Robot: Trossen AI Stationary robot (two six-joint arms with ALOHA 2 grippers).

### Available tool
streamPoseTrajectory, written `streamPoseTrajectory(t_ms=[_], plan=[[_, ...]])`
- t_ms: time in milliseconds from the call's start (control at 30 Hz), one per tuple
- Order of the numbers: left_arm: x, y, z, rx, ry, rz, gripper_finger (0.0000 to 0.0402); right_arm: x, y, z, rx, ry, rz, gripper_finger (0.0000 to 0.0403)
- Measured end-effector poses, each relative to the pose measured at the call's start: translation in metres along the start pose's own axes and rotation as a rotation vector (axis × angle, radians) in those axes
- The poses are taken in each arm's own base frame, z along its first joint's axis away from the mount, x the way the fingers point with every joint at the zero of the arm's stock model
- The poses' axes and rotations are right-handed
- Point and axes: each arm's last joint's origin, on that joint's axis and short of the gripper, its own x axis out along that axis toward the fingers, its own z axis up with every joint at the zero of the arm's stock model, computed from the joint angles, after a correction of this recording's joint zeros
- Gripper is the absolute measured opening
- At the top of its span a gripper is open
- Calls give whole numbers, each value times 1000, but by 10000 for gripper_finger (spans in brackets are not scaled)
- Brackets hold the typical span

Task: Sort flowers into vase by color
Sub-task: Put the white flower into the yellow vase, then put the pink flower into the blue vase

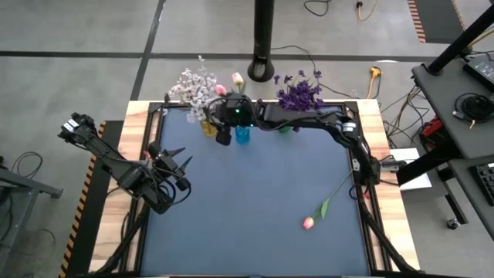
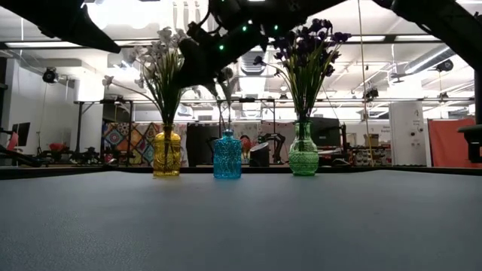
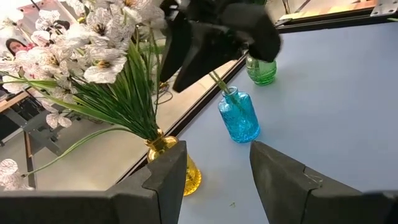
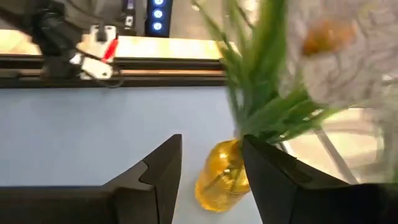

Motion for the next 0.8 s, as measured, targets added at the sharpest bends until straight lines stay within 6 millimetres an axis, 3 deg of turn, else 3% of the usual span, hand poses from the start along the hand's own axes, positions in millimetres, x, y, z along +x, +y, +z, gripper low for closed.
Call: streamPoseTrajectory(t_ms=[333, 633, 800], plan=[[0, -5, 1, -48, 25, -34, 160, -29, 37, 17, -51, 70, 90, 148], [1, -12, 4, -77, 16, -56, 160, -101, 85, 37, -65, 252, 226, 152], [2, -25, 7, -46, -1, -76, 160, -145, 108, 34, 34, 457, 273, 147]])
